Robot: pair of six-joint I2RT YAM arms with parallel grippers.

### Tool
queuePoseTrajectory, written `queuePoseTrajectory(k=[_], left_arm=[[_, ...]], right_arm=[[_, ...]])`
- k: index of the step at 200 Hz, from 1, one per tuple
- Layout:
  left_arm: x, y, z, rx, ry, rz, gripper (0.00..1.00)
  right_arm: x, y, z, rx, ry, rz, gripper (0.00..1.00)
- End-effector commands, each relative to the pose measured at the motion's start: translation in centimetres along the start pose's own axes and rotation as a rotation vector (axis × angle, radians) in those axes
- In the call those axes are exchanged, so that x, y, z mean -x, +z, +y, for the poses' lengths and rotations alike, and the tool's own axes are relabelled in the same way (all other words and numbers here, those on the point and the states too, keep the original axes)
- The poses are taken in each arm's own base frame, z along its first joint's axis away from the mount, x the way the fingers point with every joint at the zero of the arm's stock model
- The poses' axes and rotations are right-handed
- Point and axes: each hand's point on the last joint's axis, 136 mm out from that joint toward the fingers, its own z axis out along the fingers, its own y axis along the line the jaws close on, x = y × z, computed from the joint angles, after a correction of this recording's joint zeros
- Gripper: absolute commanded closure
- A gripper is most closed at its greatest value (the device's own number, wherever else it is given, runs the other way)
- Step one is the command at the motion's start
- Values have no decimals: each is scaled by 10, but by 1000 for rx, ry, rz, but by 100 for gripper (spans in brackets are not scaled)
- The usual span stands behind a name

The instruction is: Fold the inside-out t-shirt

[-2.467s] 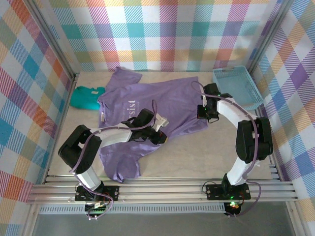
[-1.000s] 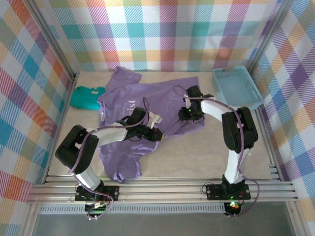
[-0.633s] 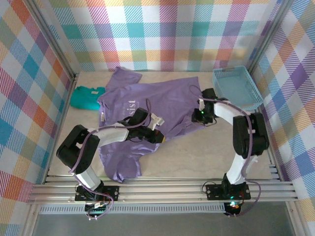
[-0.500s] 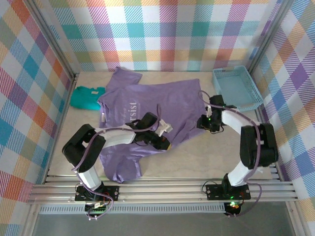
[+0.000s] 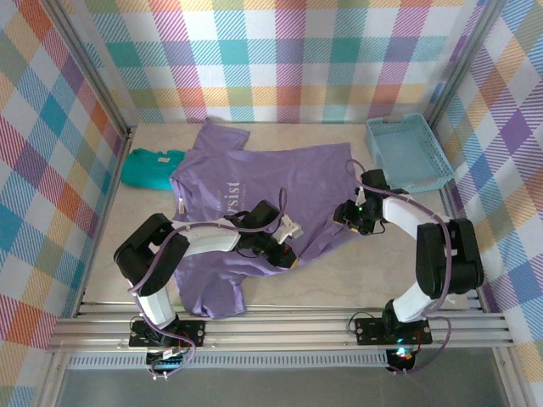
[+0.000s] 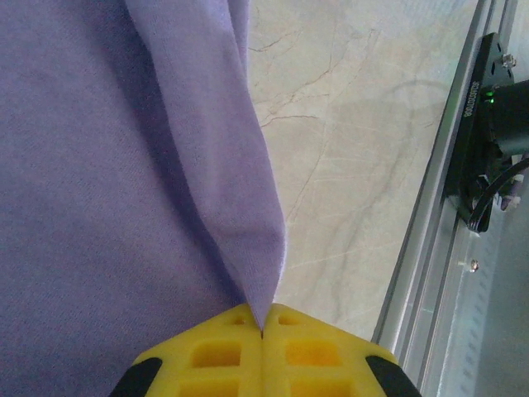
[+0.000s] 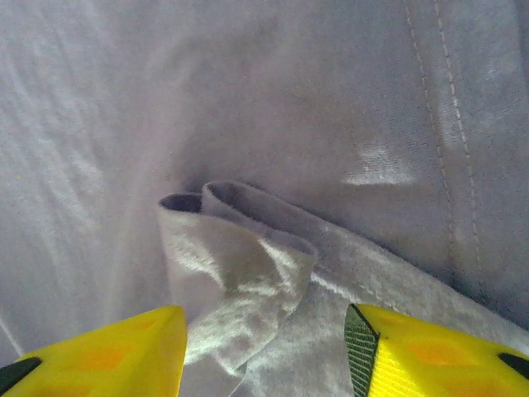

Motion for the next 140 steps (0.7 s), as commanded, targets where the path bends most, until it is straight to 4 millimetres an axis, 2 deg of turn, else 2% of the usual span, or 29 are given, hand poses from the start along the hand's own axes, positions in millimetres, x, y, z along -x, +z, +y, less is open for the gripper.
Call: queuePoseTrajectory(k=[1,38,80,103,123,140], left_arm=[[3,2,1,5,10,9,100],[3,3,2,2,10,12,100],[3,3,2,7,12,11,100],[6,1,4,23,13,0,100],[15,-2,9,65,14,-32,100],[31,-9,14,109,10,-79,96]], right_arm=[[6,5,14,67,19,-7,49],[10,13,18,89,18,-1,59],[17,14,18,76,3,-13,79],[21,1,18,64,-17,-58,91],[27,-20,22,64,-38,-121,100],[37,-47,25,78,-44,-199,100]])
